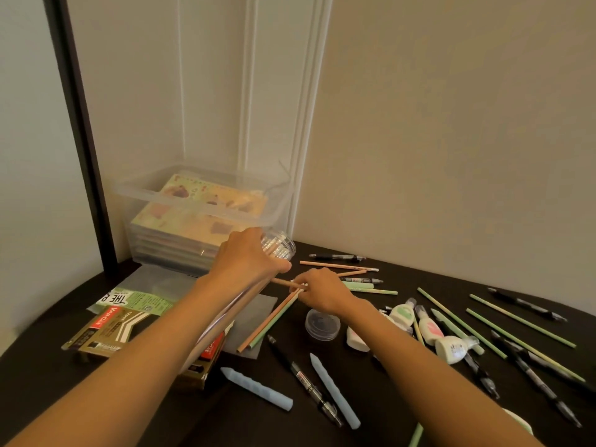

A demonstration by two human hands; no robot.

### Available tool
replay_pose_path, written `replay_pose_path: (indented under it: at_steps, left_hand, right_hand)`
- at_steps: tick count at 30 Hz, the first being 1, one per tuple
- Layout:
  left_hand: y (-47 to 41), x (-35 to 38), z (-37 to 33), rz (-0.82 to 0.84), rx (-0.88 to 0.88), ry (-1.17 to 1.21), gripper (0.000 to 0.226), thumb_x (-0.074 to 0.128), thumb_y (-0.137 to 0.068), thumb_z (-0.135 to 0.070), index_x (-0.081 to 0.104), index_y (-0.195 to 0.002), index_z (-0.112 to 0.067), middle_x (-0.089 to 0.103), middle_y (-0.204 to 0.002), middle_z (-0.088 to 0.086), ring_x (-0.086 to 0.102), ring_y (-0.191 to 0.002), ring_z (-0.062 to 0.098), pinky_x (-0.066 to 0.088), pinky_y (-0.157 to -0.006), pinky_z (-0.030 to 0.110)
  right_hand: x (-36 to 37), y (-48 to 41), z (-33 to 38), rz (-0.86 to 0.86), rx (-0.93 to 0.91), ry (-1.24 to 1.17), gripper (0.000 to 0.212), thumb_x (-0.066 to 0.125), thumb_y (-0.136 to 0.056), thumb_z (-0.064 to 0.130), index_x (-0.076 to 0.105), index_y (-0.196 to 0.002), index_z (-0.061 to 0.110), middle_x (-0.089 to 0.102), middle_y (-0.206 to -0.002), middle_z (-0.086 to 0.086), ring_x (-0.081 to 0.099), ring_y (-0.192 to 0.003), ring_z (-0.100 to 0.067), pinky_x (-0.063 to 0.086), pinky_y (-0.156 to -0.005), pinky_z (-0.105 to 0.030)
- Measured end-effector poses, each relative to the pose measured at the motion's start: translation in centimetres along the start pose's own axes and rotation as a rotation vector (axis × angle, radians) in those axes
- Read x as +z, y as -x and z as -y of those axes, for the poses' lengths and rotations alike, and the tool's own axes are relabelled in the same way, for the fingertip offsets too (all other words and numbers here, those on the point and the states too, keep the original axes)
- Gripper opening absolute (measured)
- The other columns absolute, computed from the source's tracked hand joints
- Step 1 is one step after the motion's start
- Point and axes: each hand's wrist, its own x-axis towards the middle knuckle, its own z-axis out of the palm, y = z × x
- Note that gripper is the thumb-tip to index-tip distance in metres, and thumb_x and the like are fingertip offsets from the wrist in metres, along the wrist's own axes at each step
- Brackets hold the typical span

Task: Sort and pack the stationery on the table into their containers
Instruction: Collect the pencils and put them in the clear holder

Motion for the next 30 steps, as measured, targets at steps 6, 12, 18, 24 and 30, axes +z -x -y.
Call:
replay_pose_path:
  at_steps: [6,12,18,24,30]
  left_hand:
    - [0.6,-0.4,0.3,0.037,-0.003,0.037,0.056,0.074,-0.066,-0.046,0.056,-0.109,-0.016,0.062,-0.105,0.003,0.057,-0.093,0.020,0.043,-0.073,0.028]
    - [1.2,-0.6,0.6,0.029,-0.005,0.021,0.052,0.075,-0.066,-0.045,0.056,-0.105,-0.016,0.061,-0.102,0.003,0.056,-0.088,0.019,0.043,-0.070,0.028]
    - [1.7,-0.6,0.2,0.015,0.018,0.047,0.053,0.075,-0.069,-0.040,0.055,-0.112,-0.015,0.058,-0.100,0.000,0.053,-0.087,0.016,0.041,-0.068,0.025]
    - [2.7,-0.6,-1.3,0.029,0.060,0.071,0.043,0.076,-0.068,-0.041,0.055,-0.099,-0.020,0.057,-0.091,-0.003,0.054,-0.081,0.015,0.037,-0.056,0.022]
    - [4.0,0.2,-2.8,0.074,0.096,0.053,0.049,0.076,-0.067,-0.043,0.056,-0.106,-0.021,0.061,-0.093,-0.003,0.060,-0.084,0.015,0.053,-0.075,0.029]
  right_hand:
    - [0.8,0.0,1.8,0.180,-0.123,0.075,0.022,0.058,-0.087,0.011,0.065,-0.107,0.014,0.063,-0.108,-0.006,0.058,-0.097,-0.020,0.049,-0.087,-0.035]
    - [0.4,-0.2,1.5,0.201,-0.092,0.154,0.017,0.057,-0.087,0.009,0.049,-0.078,0.020,0.060,-0.106,-0.011,0.052,-0.090,-0.019,0.047,-0.085,-0.036]
    - [0.1,0.5,0.1,-0.128,-0.042,0.169,0.016,0.055,-0.092,0.016,0.062,-0.104,0.010,0.047,-0.115,-0.009,0.054,-0.091,-0.022,0.049,-0.081,-0.033]
    - [-2.2,2.4,-1.8,-0.371,0.053,0.214,0.023,0.048,-0.095,0.009,0.052,-0.118,0.008,0.040,-0.131,-0.009,0.057,-0.094,-0.022,0.050,-0.083,-0.030]
    - [-4.7,6.3,-4.5,-0.600,0.190,0.209,0.025,0.044,-0.098,0.015,0.056,-0.120,0.013,0.053,-0.110,-0.008,0.052,-0.078,-0.014,0.044,-0.070,-0.022]
